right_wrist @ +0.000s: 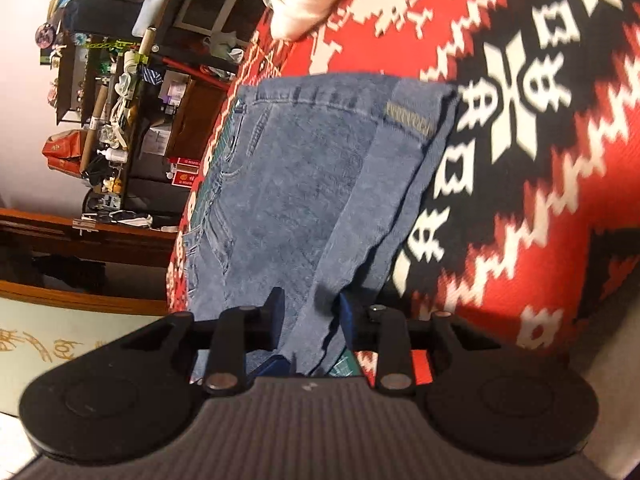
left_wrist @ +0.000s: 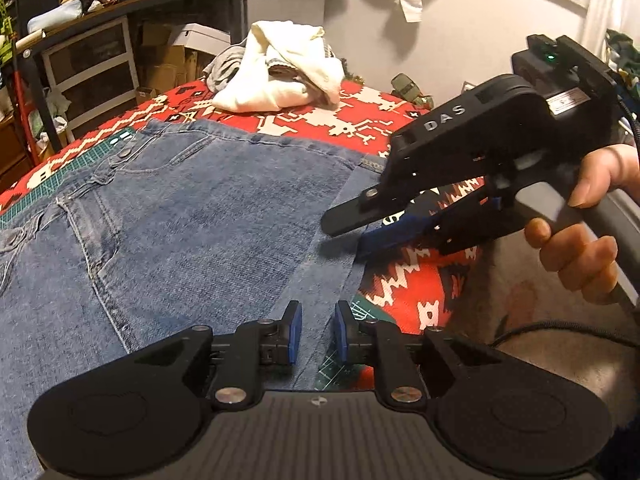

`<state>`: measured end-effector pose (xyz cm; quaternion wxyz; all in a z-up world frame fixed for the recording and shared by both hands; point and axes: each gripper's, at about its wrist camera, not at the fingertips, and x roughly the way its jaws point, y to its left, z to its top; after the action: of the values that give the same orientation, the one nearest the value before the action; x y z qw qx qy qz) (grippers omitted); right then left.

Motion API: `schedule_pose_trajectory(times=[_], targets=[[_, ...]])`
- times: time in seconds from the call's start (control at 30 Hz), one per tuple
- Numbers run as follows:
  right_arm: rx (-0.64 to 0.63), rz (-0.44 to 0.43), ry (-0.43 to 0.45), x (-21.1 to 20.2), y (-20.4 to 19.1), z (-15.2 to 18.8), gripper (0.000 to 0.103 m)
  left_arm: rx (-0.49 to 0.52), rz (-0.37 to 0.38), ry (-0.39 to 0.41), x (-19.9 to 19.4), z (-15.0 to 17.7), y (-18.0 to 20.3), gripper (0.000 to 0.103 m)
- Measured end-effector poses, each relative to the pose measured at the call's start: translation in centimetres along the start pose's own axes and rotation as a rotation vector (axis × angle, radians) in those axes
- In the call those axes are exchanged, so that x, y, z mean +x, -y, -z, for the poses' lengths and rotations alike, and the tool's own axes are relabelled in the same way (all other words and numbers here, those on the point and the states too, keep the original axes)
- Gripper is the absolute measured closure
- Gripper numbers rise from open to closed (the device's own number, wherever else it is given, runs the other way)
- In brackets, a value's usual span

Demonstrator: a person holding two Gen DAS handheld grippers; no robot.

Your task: Fold clothes

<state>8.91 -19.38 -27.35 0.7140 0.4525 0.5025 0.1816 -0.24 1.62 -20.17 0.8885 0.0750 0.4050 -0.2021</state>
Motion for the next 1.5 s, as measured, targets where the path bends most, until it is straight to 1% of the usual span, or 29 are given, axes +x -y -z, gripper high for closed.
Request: schedule_pose_trajectory(times=[0.03, 0.1, 0.13, 0.27, 0.47, 0.53, 0.63, 0.7, 0.83, 1.0, 1.07, 1.1, 1.17, 1.2, 1.27, 1.3, 1.33, 1.4, 1.5], targets=[[0.002, -0.001, 0.002, 0.1, 0.0, 0.0, 0.073, 0.005, -0.001, 0.001, 0.1, -0.1, 0.1, 0.083], [0.007, -0.001, 0.006, 0.0, 0.0, 0.1, 0.1, 0.014, -0.006, 0.002, 0.3, -0.3, 0.3, 0.078], [0.009, -0.001, 0.009, 0.0, 0.0, 0.1, 0.1, 0.02, -0.01, 0.003, 0.4, -0.4, 0.4, 0.076], [0.018, -0.001, 0.018, 0.0, -0.1, 0.1, 0.101, 0.066, -0.038, 0.009, 0.9, -0.9, 1.1, 0.075], [0.032, -0.001, 0.032, 0.0, -0.1, 0.2, 0.101, 0.2, -0.118, 0.014, 1.8, -0.5, 3.0, 0.075], [0.037, -0.001, 0.037, 0.0, -0.1, 0.3, 0.101, 0.229, -0.128, 0.021, 1.7, -0.3, 3.4, 0.075], [0.066, -0.015, 0.037, 0.0, 0.1, 0.3, 0.101, 0.235, -0.137, 0.028, 1.6, -0.2, 3.6, 0.075], [0.095, -0.031, 0.035, 0.0, 0.4, 0.2, 0.101, 0.235, -0.161, 0.039, 1.7, -0.3, 3.7, 0.075], [0.12, -0.045, 0.038, 0.1, 0.5, 0.2, 0.101, 0.207, -0.189, 0.067, 2.0, -0.8, 3.7, 0.074], [0.135, -0.05, 0.043, 0.2, 0.7, 0.1, 0.101, 0.282, -0.247, 0.084, 2.3, -0.4, 4.8, 0.074], [0.13, -0.043, 0.046, 0.3, 0.7, 0.2, 0.101, 0.292, -0.251, 0.085, 2.1, -0.1, 4.8, 0.074], [0.124, -0.038, 0.047, 0.3, 0.6, 0.2, 0.101, 0.292, -0.248, 0.085, 2.0, 0.0, 4.7, 0.076], [0.113, -0.029, 0.049, 0.4, 0.6, 0.3, 0.101, 0.286, -0.235, 0.087, 1.7, 0.2, 4.6, 0.086], [0.103, -0.022, 0.053, 0.4, 0.5, 0.3, 0.101, 0.282, -0.224, 0.087, 1.6, 0.3, 4.6, 0.096], [0.082, -0.006, 0.065, 0.5, 0.5, 0.4, 0.1, 0.292, -0.22, 0.087, 1.3, 0.5, 4.6, 0.098], [0.083, -0.008, 0.07, 0.4, 0.6, 0.4, 0.096, 0.291, -0.216, 0.086, 1.2, 0.6, 4.5, 0.1], [0.088, -0.012, 0.076, 0.4, 0.8, 0.4, 0.095, 0.288, -0.212, 0.084, 1.1, 0.7, 4.5, 0.1], [0.124, -0.026, 0.101, 0.1, 1.6, 0.3, 0.092, 0.253, -0.194, 0.08, 1.0, 0.6, 4.0, 0.1], [0.152, -0.032, 0.147, -0.3, 2.4, -0.1, 0.091, 0.231, -0.183, 0.081, 0.8, 0.4, 3.7, 0.101]])
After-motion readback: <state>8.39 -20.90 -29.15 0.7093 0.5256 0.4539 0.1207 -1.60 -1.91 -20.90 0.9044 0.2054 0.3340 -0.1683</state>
